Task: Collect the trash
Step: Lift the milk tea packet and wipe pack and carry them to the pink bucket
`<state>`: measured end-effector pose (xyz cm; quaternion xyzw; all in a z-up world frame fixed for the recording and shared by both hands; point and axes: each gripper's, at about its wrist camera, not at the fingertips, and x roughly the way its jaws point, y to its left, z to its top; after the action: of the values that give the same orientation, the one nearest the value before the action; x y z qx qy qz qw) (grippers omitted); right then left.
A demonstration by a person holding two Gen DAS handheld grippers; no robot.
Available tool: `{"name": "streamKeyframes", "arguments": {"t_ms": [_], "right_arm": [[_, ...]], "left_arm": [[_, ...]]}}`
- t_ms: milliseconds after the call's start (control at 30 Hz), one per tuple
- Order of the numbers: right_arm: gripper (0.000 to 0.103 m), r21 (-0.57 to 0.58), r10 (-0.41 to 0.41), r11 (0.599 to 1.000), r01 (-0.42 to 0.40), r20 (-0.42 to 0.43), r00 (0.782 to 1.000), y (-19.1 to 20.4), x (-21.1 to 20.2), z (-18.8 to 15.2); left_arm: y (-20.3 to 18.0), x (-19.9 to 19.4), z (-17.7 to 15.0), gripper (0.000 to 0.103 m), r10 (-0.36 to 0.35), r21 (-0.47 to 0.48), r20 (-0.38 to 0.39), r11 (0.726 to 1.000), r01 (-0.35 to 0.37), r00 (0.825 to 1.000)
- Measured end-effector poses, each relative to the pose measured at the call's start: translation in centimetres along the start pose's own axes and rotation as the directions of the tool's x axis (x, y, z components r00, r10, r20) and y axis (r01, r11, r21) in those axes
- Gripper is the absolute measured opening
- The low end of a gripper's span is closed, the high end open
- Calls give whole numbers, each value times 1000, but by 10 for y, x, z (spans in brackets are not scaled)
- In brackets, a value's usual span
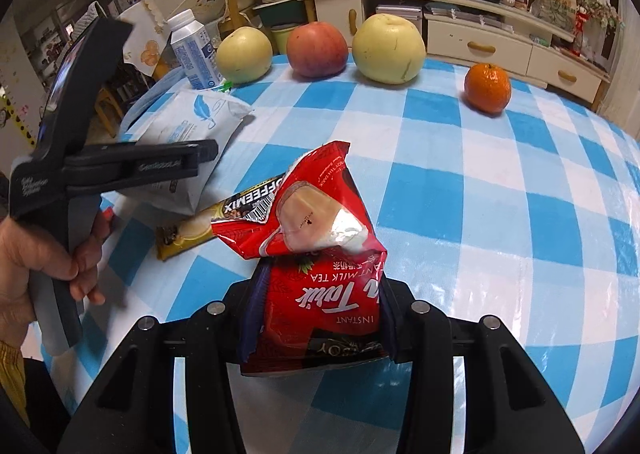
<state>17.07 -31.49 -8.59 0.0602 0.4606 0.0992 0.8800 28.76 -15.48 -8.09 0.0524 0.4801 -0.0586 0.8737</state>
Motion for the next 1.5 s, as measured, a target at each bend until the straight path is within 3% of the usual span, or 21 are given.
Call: {"name": "streamKeyframes", "arguments": {"t_ms": [367,600,1100,1300,1500], "right_arm": [[48,5,82,997,-82,-4,997,12,-11,-15],[48,-15,116,993,-116,-1,993,27,-15,-21],[48,-22,137,990,-136,43,990,65,-22,-34],[48,-32,121,992,-120,38,992,85,-21,-40],[48,-25,158,987,-157,30,987,112,-23,-43]], "left_arm": [[27,-56,-63,71,-82,-36,52,996,84,995],[50,-87,-98,71,-120,-110,103,985,131,987],[104,-105,-133,71,-113,-181,180,973,145,977],[132,-116,-133,71,-77,-222,223,967,127,972],[161,-133,-131,71,-12,-261,262,962,83,965]]}}
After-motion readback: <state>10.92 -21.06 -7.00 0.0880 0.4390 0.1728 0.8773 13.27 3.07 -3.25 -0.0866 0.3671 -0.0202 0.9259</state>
